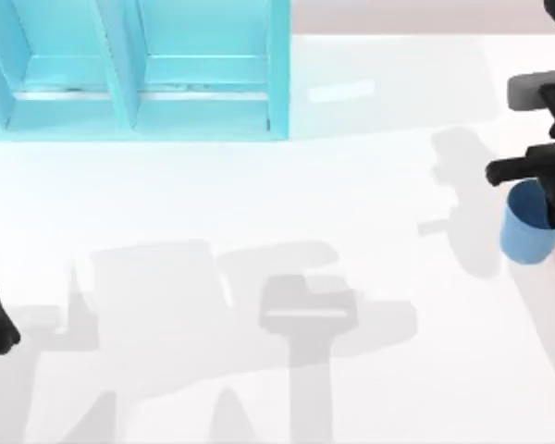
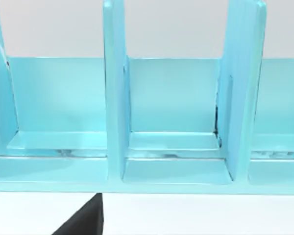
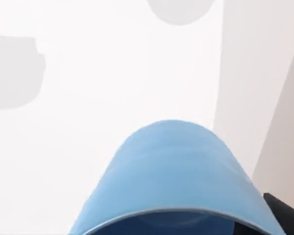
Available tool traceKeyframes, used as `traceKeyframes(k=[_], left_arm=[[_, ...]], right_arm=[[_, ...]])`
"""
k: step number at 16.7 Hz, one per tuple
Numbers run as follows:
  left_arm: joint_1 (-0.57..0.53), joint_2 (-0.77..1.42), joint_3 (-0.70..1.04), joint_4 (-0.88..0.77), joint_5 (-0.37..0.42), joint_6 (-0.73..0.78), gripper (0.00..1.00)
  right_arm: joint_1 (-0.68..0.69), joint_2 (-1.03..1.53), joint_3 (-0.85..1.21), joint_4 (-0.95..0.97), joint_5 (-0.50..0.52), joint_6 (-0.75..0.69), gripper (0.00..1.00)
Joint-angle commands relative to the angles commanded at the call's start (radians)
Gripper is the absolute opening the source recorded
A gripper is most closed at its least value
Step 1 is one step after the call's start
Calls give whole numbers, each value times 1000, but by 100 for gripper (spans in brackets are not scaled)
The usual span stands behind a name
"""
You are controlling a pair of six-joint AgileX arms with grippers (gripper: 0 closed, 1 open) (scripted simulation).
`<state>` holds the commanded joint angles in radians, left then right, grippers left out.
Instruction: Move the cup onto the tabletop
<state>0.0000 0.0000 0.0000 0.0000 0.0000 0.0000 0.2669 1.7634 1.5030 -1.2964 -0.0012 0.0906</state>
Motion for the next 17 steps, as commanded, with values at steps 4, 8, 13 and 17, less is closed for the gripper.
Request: traceKeyframes(k=[4, 8, 13, 17], left_arm=[[0, 0, 0, 0, 0, 0, 100], [0, 0, 0, 0, 0, 0, 100], [0, 0, 0, 0, 0, 0, 100], [0, 0, 0, 0, 0, 0, 100]], right_arm=[[130, 119, 128, 17, -16, 260, 0], [160, 176, 186, 35, -28, 353, 0], [157, 175, 180, 38, -30, 356, 0], [170, 200, 100, 142, -28, 367, 0]])
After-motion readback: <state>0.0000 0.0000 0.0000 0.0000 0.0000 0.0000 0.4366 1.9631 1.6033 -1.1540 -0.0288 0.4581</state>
